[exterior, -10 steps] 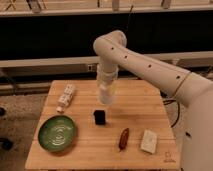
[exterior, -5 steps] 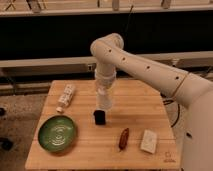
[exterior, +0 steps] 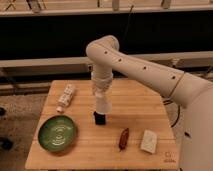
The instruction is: Place the ceramic cup over the eraser
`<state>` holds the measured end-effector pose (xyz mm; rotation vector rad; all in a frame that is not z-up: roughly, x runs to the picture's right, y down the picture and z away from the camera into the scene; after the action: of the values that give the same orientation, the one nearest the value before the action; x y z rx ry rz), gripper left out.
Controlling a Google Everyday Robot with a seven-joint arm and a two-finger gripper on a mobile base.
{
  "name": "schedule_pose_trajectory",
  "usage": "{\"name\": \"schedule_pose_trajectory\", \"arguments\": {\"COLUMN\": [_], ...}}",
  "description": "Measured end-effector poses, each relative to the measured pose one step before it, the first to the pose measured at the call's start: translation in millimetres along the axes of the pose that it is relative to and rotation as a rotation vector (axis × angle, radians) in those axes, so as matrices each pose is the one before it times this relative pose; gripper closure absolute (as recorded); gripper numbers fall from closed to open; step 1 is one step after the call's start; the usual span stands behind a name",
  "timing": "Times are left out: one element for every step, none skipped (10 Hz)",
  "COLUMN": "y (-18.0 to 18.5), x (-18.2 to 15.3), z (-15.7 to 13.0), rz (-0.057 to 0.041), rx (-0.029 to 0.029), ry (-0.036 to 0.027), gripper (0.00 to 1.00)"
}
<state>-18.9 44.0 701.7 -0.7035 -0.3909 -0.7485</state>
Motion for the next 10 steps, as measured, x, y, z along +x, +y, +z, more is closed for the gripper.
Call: {"name": "schedule_pose_trajectory", "arguments": {"y": [0.00,0.39,-0.75,0.55,0.04,1.32,1.19,1.86,1.79,2.46], "x": [-3.24,-2.52,-0.79,-0.09,-1.27,-1.04,-1.11,0.09,0.40,1.70], "z": [2.75,3.73,3.04,6.57,3.54,4.14,6.04,4.74,6.00,6.04], "rz": [-0.00845,-0.00647,-0.00171,0.00119,0.00003,0.00297,0.00680,0.00654,0.00902,0.01342], "rx": [-0.00325,-0.00438,0.00240,-0.00032,0.00165,-0.00052,0.00071,-0.00125,-0.00133,-0.00191], "ry": [-0.00778,-0.00703,-0.00698,-0.01072,-0.00789,-0.00632,-0.00481,-0.00275,-0.00415,-0.00571], "gripper": [1.00,1.00,1.00,1.00,1.00,1.00,1.00,1.00,1.00,1.00]}}
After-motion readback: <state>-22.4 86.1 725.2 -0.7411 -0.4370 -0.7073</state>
